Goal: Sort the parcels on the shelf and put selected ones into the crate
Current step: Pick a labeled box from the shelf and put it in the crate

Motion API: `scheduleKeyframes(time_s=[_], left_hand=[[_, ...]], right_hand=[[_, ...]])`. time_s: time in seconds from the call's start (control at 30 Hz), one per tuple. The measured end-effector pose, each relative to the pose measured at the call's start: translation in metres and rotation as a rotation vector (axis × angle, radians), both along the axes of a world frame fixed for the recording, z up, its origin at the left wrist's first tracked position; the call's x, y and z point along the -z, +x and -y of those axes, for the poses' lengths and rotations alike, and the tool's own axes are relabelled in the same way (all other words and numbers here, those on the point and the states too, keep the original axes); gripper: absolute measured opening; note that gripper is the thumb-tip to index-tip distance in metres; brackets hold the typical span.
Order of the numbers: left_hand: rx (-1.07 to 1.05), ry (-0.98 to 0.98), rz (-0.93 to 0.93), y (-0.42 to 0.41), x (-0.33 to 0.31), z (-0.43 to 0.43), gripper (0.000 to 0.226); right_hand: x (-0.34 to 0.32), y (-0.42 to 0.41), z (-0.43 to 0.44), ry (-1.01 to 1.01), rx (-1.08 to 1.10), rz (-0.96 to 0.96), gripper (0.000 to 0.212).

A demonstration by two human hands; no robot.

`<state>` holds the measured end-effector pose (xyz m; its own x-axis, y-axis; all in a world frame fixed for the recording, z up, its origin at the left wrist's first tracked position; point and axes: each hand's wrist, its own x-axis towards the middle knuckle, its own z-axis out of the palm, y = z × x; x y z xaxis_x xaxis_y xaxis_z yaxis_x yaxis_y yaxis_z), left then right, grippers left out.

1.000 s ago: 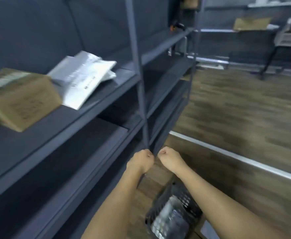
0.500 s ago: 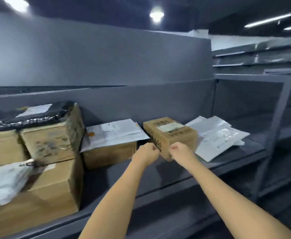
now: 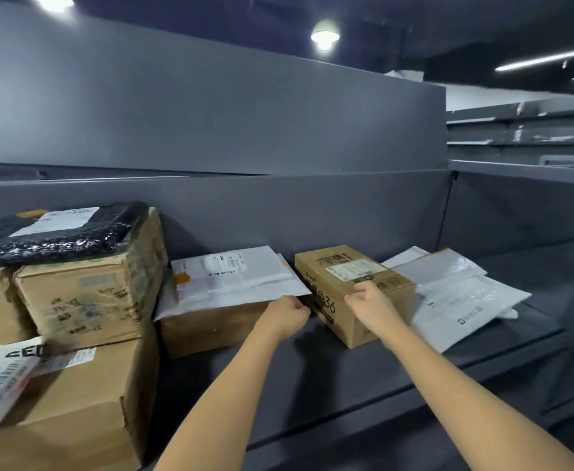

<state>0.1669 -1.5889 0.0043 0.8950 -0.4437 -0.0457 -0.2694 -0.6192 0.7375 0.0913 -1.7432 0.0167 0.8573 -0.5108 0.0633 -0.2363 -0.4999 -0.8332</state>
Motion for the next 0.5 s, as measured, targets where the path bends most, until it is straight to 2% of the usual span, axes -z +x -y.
scheduleKeyframes(time_s=[0.17,0.27,0.37,0.43,0.5], left_hand=[[0.026,-0.017,-0.086,0.001,0.001,0.039,0.025],[-0.005,-0.054,-0.176,0.007,-0.002,0.061,0.053],[-0.062,-0.126,-0.233,0.018,-0.002,0.082,0.061],[-0.080,-0.200,-0.288,0.019,0.001,0.094,0.062],[-0.103,-0.309,-0.382,0.015,0.007,0.106,0.064]], right_hand=[[-0.002,0.022,0.035,-0.101,0.072,0.068,0.043],[-0.007,0.035,0.062,-0.203,0.226,0.018,0.060],[-0.005,0.038,0.086,0.027,0.384,0.072,0.087],[0.006,0.040,0.100,0.229,0.406,0.087,0.089],[0.020,0.038,0.107,0.350,0.387,0.119,0.083]])
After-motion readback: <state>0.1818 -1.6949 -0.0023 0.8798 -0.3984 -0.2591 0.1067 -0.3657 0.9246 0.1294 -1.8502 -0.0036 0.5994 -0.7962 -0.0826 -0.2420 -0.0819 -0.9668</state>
